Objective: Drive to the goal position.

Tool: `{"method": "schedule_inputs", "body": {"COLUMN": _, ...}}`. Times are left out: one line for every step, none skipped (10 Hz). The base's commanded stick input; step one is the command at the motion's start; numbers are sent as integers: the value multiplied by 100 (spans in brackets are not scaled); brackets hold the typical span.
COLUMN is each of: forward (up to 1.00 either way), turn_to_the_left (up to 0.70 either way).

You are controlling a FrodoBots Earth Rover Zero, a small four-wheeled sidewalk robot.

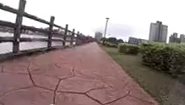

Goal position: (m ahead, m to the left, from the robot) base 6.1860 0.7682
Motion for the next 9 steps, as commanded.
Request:
{"method": "schedule_inputs", "body": {"forward": 85, "turn_to_the_left": 7}}
{"method": "schedule_inputs", "body": {"forward": 85, "turn_to_the_left": 7}}
{"method": "schedule_inputs", "body": {"forward": 85, "turn_to_the_left": 7}}
{"method": "schedule_inputs", "body": {"forward": 85, "turn_to_the_left": 7}}
{"method": "schedule_inputs", "body": {"forward": 85, "turn_to_the_left": 7}}
{"method": "schedule_inputs", "body": {"forward": 85, "turn_to_the_left": 7}}
{"method": "schedule_inputs", "body": {"forward": 85, "turn_to_the_left": 7}}
{"method": "schedule_inputs", "body": {"forward": 85, "turn_to_the_left": 7}}
{"method": "schedule_inputs", "body": {"forward": 85, "turn_to_the_left": 7}}
